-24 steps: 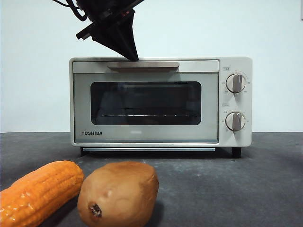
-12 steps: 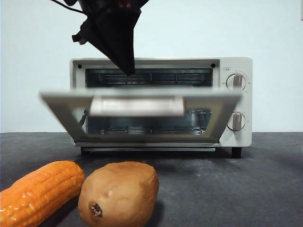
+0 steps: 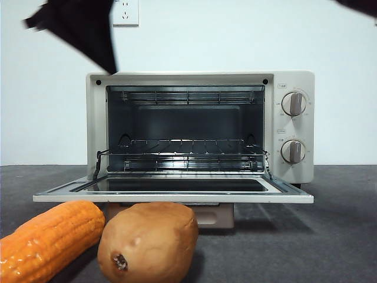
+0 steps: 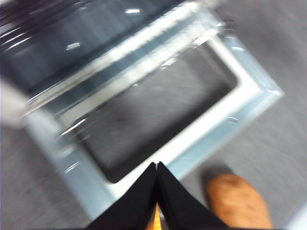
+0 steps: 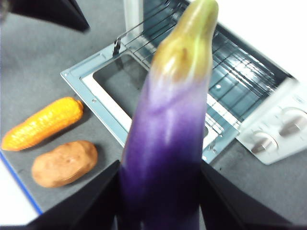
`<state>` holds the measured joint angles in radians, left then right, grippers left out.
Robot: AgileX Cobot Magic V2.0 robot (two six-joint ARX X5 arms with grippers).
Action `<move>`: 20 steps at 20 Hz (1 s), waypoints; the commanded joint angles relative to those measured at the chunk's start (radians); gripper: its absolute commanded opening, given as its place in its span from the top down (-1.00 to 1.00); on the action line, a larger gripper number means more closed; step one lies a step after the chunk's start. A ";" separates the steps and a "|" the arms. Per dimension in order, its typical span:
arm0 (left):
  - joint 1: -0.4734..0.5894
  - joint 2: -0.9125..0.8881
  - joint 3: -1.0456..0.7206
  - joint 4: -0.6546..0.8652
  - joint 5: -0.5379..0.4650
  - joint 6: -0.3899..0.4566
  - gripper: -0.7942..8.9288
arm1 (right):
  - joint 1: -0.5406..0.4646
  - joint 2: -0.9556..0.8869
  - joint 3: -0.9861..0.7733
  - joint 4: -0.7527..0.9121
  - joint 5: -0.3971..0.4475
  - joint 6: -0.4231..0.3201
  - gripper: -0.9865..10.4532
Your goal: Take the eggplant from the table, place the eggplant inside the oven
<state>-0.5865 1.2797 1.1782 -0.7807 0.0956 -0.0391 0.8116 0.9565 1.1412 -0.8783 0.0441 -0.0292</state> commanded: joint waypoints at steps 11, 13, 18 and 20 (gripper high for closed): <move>0.380 -0.327 -0.461 0.294 0.064 -0.132 0.83 | 0.069 0.558 0.164 0.113 0.146 -0.252 0.60; 0.428 -0.325 -0.483 0.313 0.123 -0.135 0.83 | 0.081 0.658 0.251 0.091 0.231 -0.279 0.60; 0.505 -0.325 -0.499 0.318 0.223 -0.134 0.83 | 0.089 0.860 0.415 0.093 0.411 -0.383 0.60; 0.510 -0.325 -0.499 0.321 0.251 -0.134 0.83 | 0.089 0.918 0.447 0.125 0.469 -0.426 0.60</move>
<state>-0.0769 0.9470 0.6769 -0.4709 0.3420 -0.1722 0.8890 1.8557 1.5620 -0.7609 0.5037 -0.4194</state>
